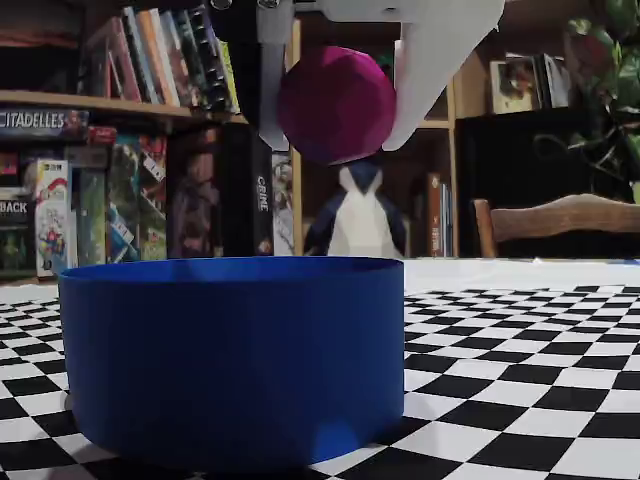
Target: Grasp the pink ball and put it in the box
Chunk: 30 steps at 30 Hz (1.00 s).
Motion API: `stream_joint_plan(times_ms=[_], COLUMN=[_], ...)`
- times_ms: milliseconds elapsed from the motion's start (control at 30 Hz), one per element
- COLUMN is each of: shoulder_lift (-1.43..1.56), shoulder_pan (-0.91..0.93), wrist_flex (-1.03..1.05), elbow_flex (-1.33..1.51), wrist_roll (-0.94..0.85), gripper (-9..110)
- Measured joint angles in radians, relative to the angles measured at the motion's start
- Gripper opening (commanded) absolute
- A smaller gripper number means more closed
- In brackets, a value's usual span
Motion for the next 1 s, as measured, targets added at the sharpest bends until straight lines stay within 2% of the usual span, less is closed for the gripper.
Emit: stream_joint_plan(times_ms=[1000], shoulder_lift=[0.083], shoulder_pan=[-0.086], wrist_flex=[0.017], elbow_flex=[0.089], wrist_roll=[0.0], gripper=[0])
